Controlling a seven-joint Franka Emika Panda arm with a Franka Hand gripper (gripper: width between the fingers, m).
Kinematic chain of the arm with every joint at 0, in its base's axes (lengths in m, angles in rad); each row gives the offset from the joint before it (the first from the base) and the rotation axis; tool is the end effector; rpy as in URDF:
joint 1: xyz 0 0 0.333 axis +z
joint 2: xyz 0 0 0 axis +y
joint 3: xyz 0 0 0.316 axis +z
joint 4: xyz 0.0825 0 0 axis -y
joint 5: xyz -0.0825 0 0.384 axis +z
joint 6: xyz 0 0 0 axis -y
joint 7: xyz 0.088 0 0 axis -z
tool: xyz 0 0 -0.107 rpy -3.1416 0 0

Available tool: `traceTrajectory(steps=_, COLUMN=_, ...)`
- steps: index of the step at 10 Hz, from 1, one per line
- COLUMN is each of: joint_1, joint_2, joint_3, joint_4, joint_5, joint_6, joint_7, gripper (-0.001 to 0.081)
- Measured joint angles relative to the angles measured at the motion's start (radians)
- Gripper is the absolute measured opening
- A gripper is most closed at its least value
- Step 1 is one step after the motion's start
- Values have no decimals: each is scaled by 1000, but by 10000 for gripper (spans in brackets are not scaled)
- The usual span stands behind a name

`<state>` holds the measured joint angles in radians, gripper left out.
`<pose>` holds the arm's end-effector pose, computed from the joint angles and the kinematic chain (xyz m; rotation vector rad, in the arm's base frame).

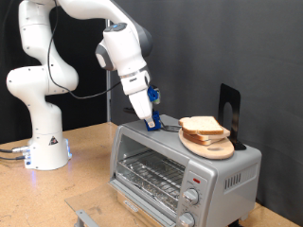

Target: Make a piece of toast with the oven

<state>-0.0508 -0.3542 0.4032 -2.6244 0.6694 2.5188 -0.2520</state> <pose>0.4032 0.1388 0.3795 -2.7977 -0.1332 -0.3286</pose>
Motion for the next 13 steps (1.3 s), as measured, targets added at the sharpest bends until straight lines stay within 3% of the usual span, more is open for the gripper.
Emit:
traceTrajectory(steps=3, joint_1=0, joint_2=10, joint_3=1, joint_4=1, joint_5=0, joint_6=4, joint_7=0, gripper=806)
traceTrajectory(steps=5, joint_1=0, joint_2=13, joint_3=1, joint_4=1, joint_5=0, joint_6=6, joint_7=0, gripper=540)
traceTrajectory(steps=6, joint_1=0, joint_2=13, joint_3=1, joint_4=1, joint_5=0, joint_6=8, joint_7=0, gripper=540)
traceTrajectory(steps=7, joint_1=0, joint_2=13, joint_3=1, joint_4=1, joint_5=0, joint_6=8, joint_7=0, gripper=441)
traceTrajectory(steps=13, joint_1=4, joint_2=9, joint_3=-1, joint_4=1, joint_5=29, joint_6=5, joint_7=-23, gripper=441)
